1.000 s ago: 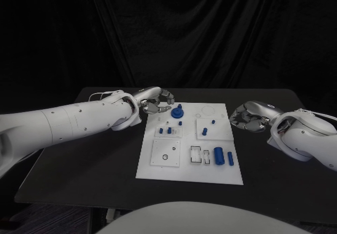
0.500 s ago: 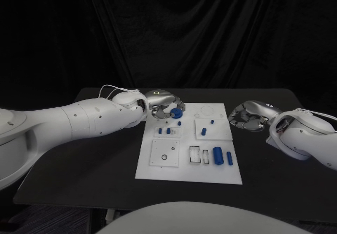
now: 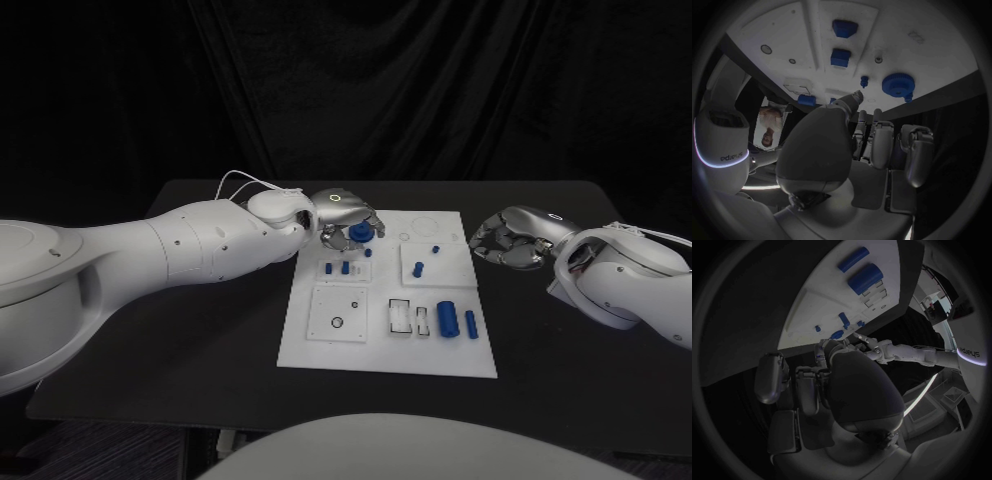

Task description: Assemble the parts on the task board

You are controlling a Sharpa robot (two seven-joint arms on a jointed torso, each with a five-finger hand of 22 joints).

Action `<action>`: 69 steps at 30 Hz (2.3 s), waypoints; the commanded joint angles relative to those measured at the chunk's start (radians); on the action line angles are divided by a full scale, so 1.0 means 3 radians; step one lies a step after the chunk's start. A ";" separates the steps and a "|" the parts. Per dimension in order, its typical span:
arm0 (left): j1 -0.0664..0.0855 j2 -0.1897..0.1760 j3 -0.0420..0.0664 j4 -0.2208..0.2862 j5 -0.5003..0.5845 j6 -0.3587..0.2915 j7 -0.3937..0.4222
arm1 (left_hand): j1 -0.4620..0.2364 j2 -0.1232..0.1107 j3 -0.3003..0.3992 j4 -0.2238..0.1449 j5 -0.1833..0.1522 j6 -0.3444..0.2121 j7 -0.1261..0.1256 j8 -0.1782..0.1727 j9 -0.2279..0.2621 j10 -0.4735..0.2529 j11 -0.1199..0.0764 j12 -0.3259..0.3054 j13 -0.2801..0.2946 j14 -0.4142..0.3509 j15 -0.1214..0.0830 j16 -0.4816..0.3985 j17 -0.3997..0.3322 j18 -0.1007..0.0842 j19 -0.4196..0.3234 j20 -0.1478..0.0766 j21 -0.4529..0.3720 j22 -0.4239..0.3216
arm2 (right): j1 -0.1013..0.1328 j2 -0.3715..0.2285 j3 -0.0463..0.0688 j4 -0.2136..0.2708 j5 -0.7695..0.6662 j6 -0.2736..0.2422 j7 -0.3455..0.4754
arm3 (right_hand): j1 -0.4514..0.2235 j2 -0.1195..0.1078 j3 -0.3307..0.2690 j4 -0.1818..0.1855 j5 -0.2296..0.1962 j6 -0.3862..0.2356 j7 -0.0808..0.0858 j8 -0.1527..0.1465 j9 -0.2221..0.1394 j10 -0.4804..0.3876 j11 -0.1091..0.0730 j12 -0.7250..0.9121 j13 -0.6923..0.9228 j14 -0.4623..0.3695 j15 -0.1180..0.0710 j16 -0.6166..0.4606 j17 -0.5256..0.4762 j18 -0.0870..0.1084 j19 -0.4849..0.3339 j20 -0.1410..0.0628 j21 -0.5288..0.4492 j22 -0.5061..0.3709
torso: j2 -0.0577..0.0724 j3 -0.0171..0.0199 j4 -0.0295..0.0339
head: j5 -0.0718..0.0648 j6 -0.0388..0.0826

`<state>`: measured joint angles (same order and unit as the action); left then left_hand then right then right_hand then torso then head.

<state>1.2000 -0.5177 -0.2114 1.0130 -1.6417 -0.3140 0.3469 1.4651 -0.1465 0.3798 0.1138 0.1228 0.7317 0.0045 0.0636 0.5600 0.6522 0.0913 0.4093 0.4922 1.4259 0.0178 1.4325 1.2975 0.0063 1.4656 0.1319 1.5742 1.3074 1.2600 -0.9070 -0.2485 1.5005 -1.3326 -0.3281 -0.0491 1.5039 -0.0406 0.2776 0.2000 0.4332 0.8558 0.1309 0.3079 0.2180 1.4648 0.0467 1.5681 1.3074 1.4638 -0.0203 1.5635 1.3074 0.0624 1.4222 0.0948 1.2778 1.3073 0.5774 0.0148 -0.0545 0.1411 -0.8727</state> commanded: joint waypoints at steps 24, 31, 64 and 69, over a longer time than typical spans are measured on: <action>-0.0090 0.0167 0.0004 -0.0193 -0.0199 0.0251 -0.0140 | -0.0070 0.0064 -0.0182 0.0018 0.0027 0.0015 0.0085 -0.0011 -0.0302 0.0162 -0.0032 -0.0074 -0.0174 -0.0007 -0.0038 -0.0021 -0.0060 -0.0021 0.0351 -0.0047 -0.0011 0.0878 | -0.0008 0.0008 0.0003 0.0004 0.0008 -0.0022 -0.0022 | -0.0032 0.0007 0.0016 0.0003 0.0019 -0.0020 0.0007 -0.0022 -0.0003 0.0342 0.0015 0.0003 0.0867 0.0338 0.0017 -0.0012 0.0839 0.0025 -0.0007 -0.0005 -0.0009 0.0569 | 0.0005 0.0001 0.0001 | -0.0020 0.0000; -0.0102 0.0180 0.0004 -0.0214 -0.0199 0.0287 -0.0136 | -0.0066 0.0093 -0.0236 0.0009 0.0037 -0.0099 0.0116 -0.0011 -0.0497 0.0197 -0.0047 -0.0156 -0.0279 -0.0022 -0.0050 -0.0034 -0.0089 -0.0021 0.0351 -0.0044 -0.0011 0.0878 | -0.0008 0.0012 0.0003 0.0000 0.0008 -0.0014 -0.0026 | -0.0032 0.0007 0.0016 0.0003 0.0019 -0.0020 0.0007 -0.0022 -0.0003 0.0342 0.0015 0.0003 0.0867 0.0338 0.0017 -0.0012 0.0839 0.0025 -0.0007 -0.0005 -0.0009 0.0569 | 0.0002 0.0000 0.0001 | -0.0029 0.0000; -0.0172 0.0266 0.0005 -0.0325 -0.0199 0.0207 -0.0028 | 0.0066 0.0222 -0.0055 -0.0062 0.0223 0.0718 0.0254 0.0235 -0.0627 0.0833 -0.0180 -0.0282 -0.0554 -0.0008 -0.0164 -0.0033 -0.0108 -0.0021 0.0351 0.0003 -0.0011 0.0878 | -0.0008 0.0036 0.0002 0.0003 0.0008 0.0062 -0.0061 | -0.0042 0.0013 0.0027 0.0002 0.0019 -0.0026 0.0010 -0.0024 -0.0007 0.0333 0.0020 -0.0001 0.0859 0.0333 0.0019 -0.0021 0.0828 0.0029 -0.0015 -0.0005 -0.0027 0.0564 | 0.0003 0.0001 0.0002 | -0.0032 0.0000; -0.0174 0.0230 0.0005 -0.0304 -0.0199 0.0122 -0.0019 | 0.0090 0.0239 -0.0052 -0.0095 0.0225 0.0765 0.0263 0.0251 -0.0621 0.0968 -0.0184 -0.0258 -0.0553 0.0005 -0.0166 -0.0024 -0.0094 -0.0021 0.0351 0.0038 -0.0011 0.0878 | -0.0008 0.0032 0.0002 0.0003 0.0008 0.0066 -0.0062 | -0.0044 0.0014 0.0029 0.0002 0.0018 -0.0023 0.0011 -0.0022 -0.0006 0.0331 0.0022 -0.0002 0.0858 0.0333 0.0020 -0.0022 0.0827 0.0031 -0.0019 -0.0005 -0.0037 0.0561 | 0.0003 0.0001 0.0001 | -0.0034 0.0000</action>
<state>1.1534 -0.4449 -0.2083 0.9194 -1.6963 -0.2637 0.3270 1.4864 -0.0809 0.3647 0.0922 0.1850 0.9549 0.0818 0.1346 0.3722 0.9359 0.0373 0.3276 0.3244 1.4243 -0.0271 1.4248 1.2671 0.0063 1.4651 0.1365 1.5742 1.3074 1.2599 -0.8964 -0.2485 1.5004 -1.3296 -0.3147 -0.0521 1.5001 -0.0367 0.2803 0.2028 0.4331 0.8523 0.1345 0.3028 0.2170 1.4648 0.0467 1.5681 1.3075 1.4638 -0.0203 1.5635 1.3074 0.0624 1.4223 0.0948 1.2722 1.3078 0.5782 0.0151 -0.0537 0.1313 -0.8728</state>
